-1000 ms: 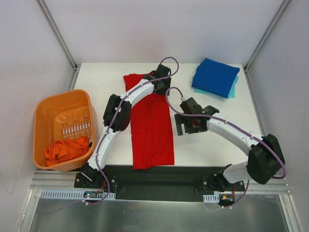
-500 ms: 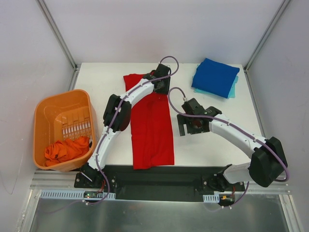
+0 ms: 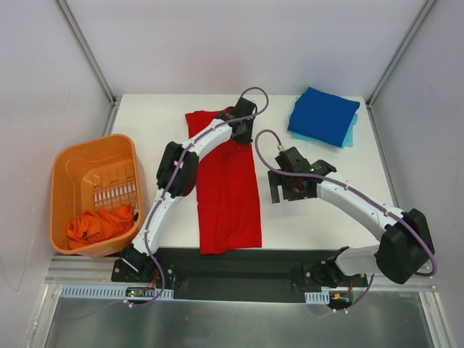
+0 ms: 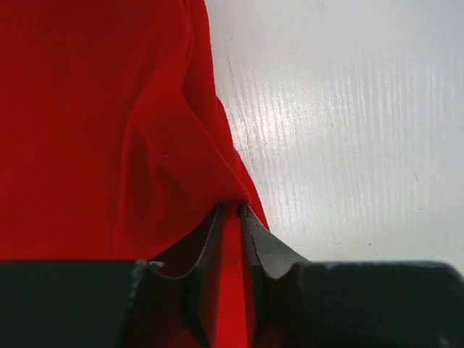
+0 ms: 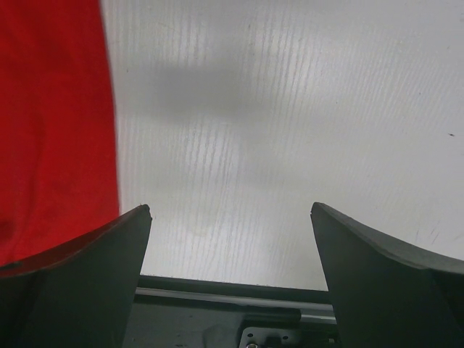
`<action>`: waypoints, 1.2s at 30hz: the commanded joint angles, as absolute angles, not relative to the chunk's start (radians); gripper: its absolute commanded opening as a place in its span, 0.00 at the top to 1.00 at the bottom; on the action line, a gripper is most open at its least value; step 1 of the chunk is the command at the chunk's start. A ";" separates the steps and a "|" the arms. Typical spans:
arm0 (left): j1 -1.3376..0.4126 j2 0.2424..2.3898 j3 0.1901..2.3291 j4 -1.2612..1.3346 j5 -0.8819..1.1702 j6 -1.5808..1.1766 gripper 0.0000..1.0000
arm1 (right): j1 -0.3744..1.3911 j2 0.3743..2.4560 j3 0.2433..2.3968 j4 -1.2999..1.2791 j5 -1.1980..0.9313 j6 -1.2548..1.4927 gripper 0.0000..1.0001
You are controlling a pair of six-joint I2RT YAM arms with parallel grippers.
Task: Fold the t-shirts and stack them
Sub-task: Fold the tshirt
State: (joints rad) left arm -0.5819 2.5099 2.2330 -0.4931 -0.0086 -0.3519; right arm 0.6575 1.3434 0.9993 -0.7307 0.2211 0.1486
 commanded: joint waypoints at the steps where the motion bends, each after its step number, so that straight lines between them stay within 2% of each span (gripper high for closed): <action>1: -0.588 2.500 2.270 -0.518 -0.002 -0.348 0.88 | 0.652 1.302 0.988 -0.746 0.241 0.152 0.03; 3: -0.587 2.494 2.269 -0.519 -0.005 -0.347 0.92 | 0.650 1.299 0.988 -0.744 0.241 0.155 0.03; 4: -0.588 2.493 2.270 -0.518 -0.008 -0.347 1.00 | 0.652 1.299 0.986 -0.742 0.241 0.153 0.03; 15: -0.588 2.407 2.255 -0.514 0.055 -0.351 1.00 | 0.650 1.307 0.983 -0.733 0.236 0.155 0.03; 26: -0.588 2.309 2.134 -0.488 0.127 -0.344 1.00 | 0.649 1.298 0.977 -0.723 0.233 0.156 0.03; 36: -0.588 2.313 2.105 -0.482 0.181 -0.341 1.00 | 0.649 1.310 0.979 -0.723 0.232 0.155 0.03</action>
State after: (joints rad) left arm -0.5819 2.3573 2.1044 -0.4915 0.1303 -0.3508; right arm 0.6521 1.3304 0.9802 -0.7300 0.2218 0.1486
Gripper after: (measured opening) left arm 0.003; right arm 0.966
